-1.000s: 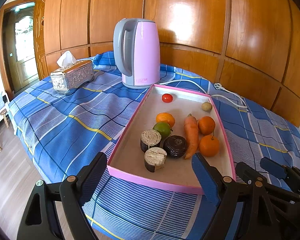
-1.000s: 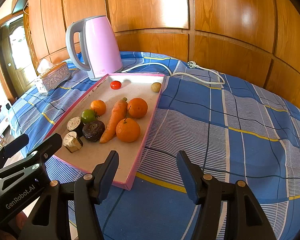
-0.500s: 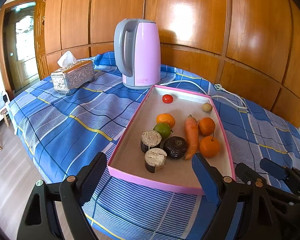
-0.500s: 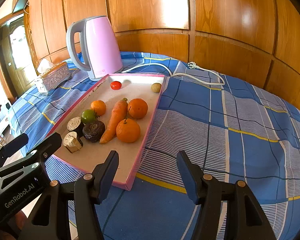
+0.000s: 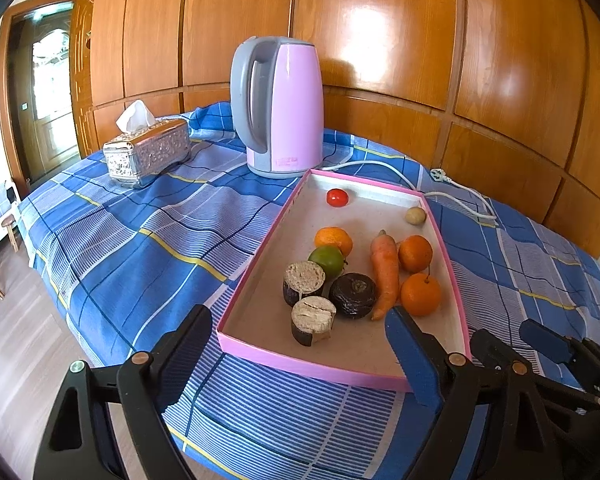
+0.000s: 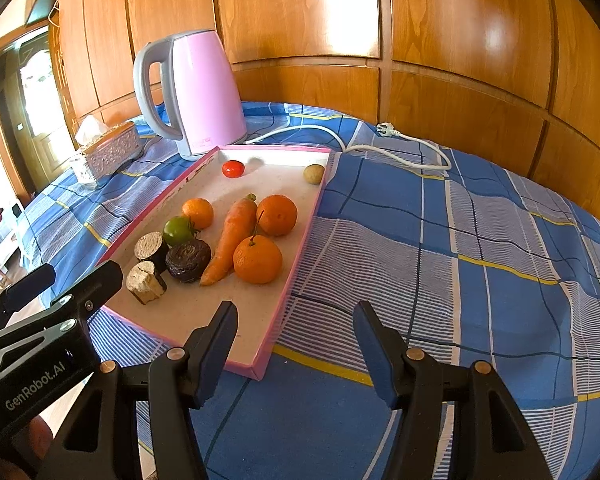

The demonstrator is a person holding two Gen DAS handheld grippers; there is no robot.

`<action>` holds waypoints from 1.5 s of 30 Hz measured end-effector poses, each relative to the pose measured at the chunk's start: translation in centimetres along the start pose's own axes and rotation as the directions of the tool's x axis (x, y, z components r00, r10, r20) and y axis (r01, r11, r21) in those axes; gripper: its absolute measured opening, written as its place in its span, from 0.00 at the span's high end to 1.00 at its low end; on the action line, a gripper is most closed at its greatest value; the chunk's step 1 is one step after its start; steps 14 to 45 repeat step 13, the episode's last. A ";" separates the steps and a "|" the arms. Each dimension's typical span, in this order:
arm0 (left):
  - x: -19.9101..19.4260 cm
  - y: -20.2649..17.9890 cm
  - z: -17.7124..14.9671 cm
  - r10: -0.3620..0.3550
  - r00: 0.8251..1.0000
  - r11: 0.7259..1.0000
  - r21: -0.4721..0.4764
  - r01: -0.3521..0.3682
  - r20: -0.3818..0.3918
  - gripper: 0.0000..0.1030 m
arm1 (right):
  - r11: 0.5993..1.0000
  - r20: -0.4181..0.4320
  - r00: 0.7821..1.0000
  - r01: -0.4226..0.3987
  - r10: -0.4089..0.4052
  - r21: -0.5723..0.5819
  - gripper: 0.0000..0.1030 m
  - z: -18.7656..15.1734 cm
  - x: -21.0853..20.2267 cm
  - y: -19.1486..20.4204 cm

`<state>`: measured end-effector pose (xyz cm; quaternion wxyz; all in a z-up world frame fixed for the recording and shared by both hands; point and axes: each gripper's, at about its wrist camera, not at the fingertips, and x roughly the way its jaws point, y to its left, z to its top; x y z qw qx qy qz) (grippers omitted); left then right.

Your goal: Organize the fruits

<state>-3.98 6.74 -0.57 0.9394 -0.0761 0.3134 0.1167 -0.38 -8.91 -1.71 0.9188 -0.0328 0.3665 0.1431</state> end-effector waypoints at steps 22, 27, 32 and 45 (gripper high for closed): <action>-0.5 -0.2 0.2 -0.010 0.999 1.000 0.015 0.010 0.040 0.16 | 1.000 -0.006 1.000 0.001 -0.001 0.003 0.41 -0.1 0.1 -0.1; -0.5 -0.2 0.2 -0.010 0.999 1.000 0.015 0.010 0.040 0.16 | 1.000 -0.006 1.000 0.001 -0.001 0.003 0.41 -0.1 0.1 -0.1; -0.5 -0.2 0.2 -0.010 0.999 1.000 0.015 0.010 0.040 0.16 | 1.000 -0.006 1.000 0.001 -0.001 0.003 0.41 -0.1 0.1 -0.1; -0.5 -0.2 0.2 -0.010 0.999 1.000 0.015 0.010 0.040 0.16 | 1.000 -0.006 1.000 0.001 -0.001 0.003 0.41 -0.1 0.1 -0.1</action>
